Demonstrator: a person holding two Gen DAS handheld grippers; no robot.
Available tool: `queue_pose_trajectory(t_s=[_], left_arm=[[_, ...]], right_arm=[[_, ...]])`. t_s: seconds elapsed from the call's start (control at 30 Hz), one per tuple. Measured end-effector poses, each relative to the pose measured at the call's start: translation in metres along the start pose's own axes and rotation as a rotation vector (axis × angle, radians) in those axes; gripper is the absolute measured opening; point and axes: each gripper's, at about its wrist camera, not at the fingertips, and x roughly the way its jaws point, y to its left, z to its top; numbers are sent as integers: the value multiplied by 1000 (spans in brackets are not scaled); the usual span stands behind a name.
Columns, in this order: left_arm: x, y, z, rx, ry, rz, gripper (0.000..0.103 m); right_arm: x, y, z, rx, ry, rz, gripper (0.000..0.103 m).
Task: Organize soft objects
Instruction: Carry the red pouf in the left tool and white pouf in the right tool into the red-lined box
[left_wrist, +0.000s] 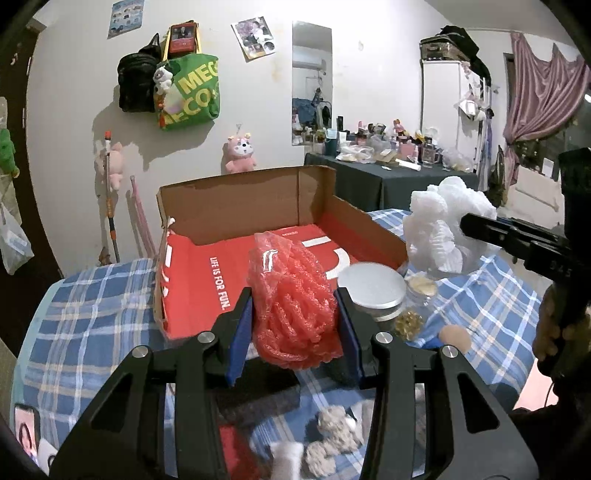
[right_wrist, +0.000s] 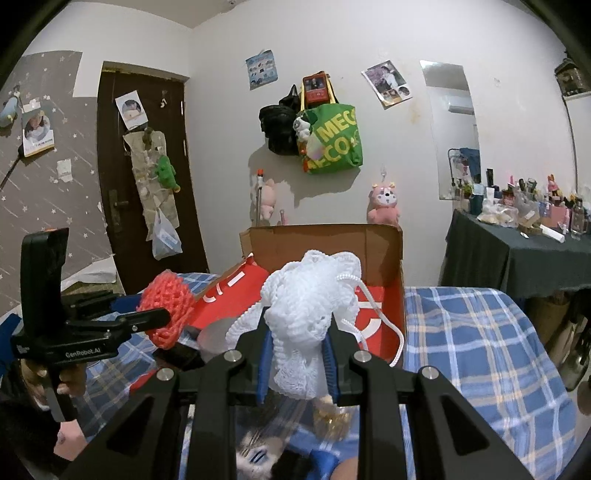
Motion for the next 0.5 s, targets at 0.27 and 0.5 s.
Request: queue_pose_trajectory(t_s=[0.27, 0.5], left_arm=[[27, 16, 28, 6, 44, -36, 41], [64, 25, 59, 51, 110, -59, 41]], right_arm=[[38, -10, 21, -38, 64, 34, 26], [88, -15, 49, -102, 159, 64, 26]])
